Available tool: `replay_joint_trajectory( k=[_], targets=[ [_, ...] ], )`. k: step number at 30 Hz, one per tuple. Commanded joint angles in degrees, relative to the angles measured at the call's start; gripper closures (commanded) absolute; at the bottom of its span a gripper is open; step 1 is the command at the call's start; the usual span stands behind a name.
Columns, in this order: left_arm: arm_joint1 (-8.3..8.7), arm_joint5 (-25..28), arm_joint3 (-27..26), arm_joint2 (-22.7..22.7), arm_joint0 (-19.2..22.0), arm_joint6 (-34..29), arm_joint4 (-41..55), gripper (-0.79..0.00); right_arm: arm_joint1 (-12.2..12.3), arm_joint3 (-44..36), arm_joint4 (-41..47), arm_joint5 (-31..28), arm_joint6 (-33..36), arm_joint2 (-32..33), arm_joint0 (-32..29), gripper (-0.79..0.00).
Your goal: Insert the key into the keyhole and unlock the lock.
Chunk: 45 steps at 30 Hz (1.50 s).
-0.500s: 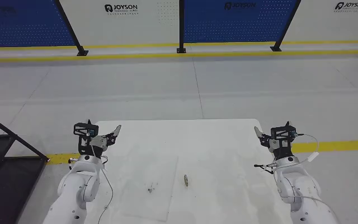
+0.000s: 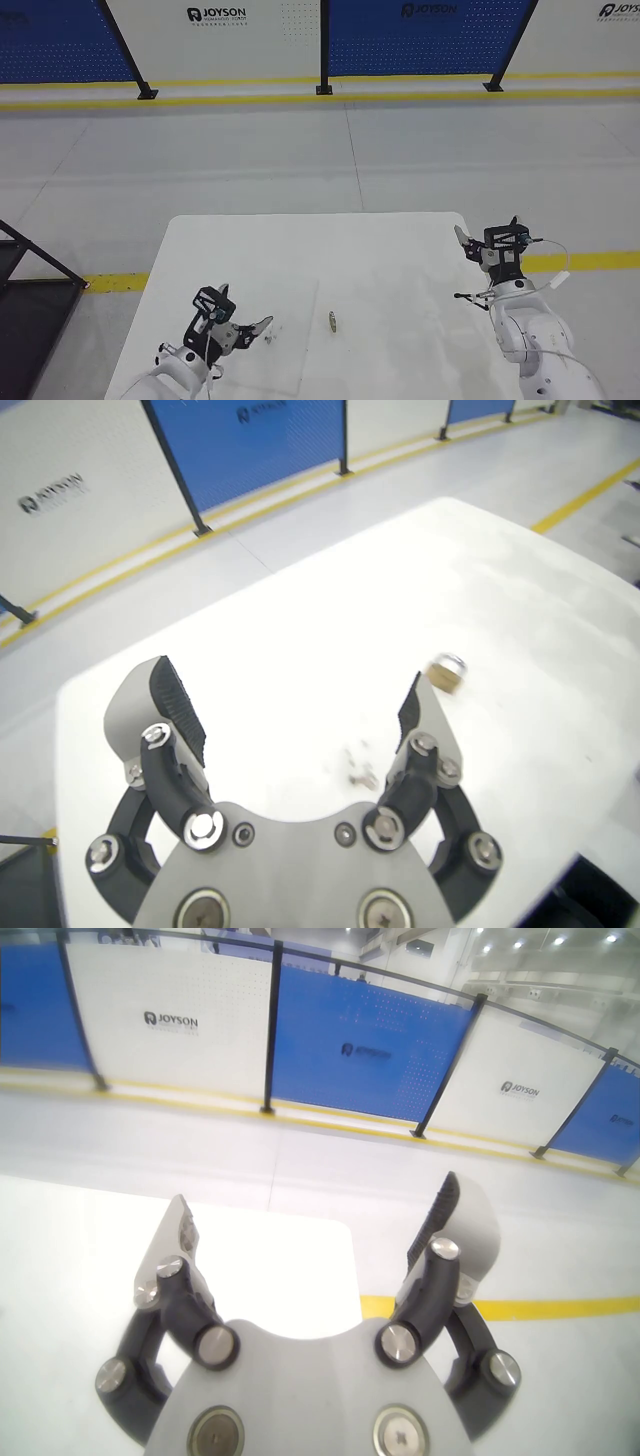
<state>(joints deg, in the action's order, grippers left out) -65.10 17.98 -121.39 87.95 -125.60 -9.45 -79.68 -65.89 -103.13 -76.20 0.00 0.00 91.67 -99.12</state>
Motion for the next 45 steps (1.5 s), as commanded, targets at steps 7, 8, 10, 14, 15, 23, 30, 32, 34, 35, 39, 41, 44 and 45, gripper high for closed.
replay_joint_trajectory(
  k=[7, 8, 10, 14, 15, 23, 30, 32, 34, 35, 39, 41, 44, 45],
  targets=[
    [-0.58, -6.6, 3.7, -7.4, 0.9, -10.8, -3.2, -0.785, 0.0, 0.0, 0.0, 0.0, 0.0, 0.0, 0.0, -0.785],
    [-0.72, -7.6, 4.7, -8.3, 1.8, -11.5, -3.0, -0.785, 0.0, 0.0, 0.0, 0.0, 0.0, 0.0, 0.0, -0.785],
    [-1.0, -9.2, 5.9, -9.7, 3.5, -13.0, -1.4, -0.563, 0.0, 0.0, 0.0, 0.0, 0.0, 0.0, 0.0, -0.785],
    [-1.24, -11.5, 7.4, -11.6, 5.8, -15.8, -2.6, -0.548, 0.0, 0.0, 0.0, 0.0, 0.0, 0.0, 0.0, -0.785],
    [-1.3, -12.0, 7.6, -12.1, 6.2, -16.2, -2.9, -0.573, 0.0, 0.0, 0.0, 0.0, 0.0, 0.0, 0.0, -0.785],
    [-1.61, -14.3, 10.6, -15.1, 9.2, -18.3, -5.9, -0.56, 0.0, 0.0, 0.0, 0.0, 0.0, 0.0, 0.0, -0.785],
    [-1.81, -17.0, 13.3, -17.6, 11.1, -17.7, -11.5, -0.582, 0.0, 0.0, 0.0, 0.0, 0.0, 0.0, 0.0, -0.785],
    [-1.94, -17.7, 14.1, -18.3, 11.5, -17.4, -11.6, -0.526, 0.0, 0.0, 0.0, 0.0, 0.0, 0.0, 0.0, -0.785],
    [-2.01, -18.0, 14.5, -18.7, 11.8, -17.4, -11.6, -0.489, 0.0, 0.0, 0.0, 0.0, 0.0, 0.0, 0.0, -0.785],
    [-2.03, -18.0, 14.6, -18.8, 11.9, -17.4, -11.8, -0.406, 0.0, 0.0, 0.0, 0.0, 0.0, 0.0, 0.0, -0.785],
    [-2.08, -18.2, 14.9, -19.1, 12.2, -17.6, -11.8, -0.379, 0.0, 0.0, 0.0, 0.0, 0.0, 0.0, 0.0, -0.785],
    [-2.1, -18.3, 15.2, -19.2, 12.3, -17.6, -11.8, -0.369, 0.0, 0.0, 0.0, 0.0, 0.0, 0.0, 0.0, -0.785],
    [-2.15, -18.3, 15.5, -19.6, 12.6, -17.6, -11.8, -0.36, 0.0, 0.0, 0.0, 0.0, 0.0, 0.0, 0.0, -0.785],
    [-2.16, -18.4, 15.5, -19.7, 12.6, -17.5, -11.9, -0.354, 0.0, 0.0, 0.0, 0.0, 0.0, 0.0, 0.0, -0.785]
  ],
)
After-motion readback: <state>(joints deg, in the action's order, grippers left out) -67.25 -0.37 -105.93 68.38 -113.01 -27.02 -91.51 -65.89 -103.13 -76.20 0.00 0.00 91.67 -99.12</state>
